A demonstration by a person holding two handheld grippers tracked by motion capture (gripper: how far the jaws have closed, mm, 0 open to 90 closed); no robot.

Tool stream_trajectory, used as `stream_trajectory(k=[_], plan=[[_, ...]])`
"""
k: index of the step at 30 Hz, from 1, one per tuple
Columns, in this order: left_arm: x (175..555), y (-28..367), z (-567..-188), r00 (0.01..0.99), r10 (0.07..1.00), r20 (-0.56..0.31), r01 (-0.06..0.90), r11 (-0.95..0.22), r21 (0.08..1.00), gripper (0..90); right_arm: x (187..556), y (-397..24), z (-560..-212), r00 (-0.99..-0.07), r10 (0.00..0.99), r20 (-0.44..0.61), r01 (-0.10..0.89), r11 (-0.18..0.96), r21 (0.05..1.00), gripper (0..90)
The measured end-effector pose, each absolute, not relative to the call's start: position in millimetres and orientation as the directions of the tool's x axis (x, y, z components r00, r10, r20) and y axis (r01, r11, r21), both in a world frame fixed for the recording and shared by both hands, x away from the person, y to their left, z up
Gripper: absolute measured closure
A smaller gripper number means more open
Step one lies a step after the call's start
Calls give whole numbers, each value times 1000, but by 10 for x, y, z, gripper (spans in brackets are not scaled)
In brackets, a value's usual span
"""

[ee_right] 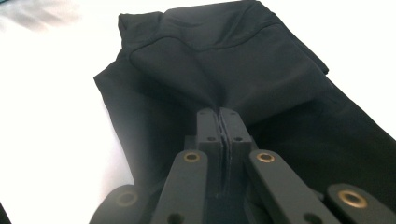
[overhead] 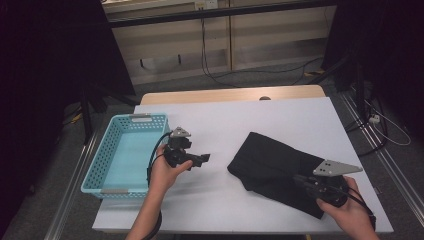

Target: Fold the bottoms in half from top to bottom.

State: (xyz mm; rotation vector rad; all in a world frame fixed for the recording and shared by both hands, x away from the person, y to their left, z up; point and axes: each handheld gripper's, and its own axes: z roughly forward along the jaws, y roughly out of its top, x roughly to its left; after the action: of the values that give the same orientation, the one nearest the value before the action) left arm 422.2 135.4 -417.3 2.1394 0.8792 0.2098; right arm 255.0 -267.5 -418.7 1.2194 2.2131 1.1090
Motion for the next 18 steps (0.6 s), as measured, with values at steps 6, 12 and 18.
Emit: stream_trajectory(k=[6, 12, 18], plan=[[4218, 1344, -4174, 737, 661, -142, 523, -425, 739, 87, 2532, -2701, -4184, -550, 834, 41, 533, 313, 786, 880], [4225, 1354, -4175, 744, 653, -141, 524, -440, 729, 87, 2509, -2756, -4201, -542, 839, 47, 541, 306, 783, 880], [4222, 1357, -4159, 744, 653, -141, 521, -434, 735, 87, 2488, -2769, -4181, -542, 839, 46, 537, 304, 787, 880]])
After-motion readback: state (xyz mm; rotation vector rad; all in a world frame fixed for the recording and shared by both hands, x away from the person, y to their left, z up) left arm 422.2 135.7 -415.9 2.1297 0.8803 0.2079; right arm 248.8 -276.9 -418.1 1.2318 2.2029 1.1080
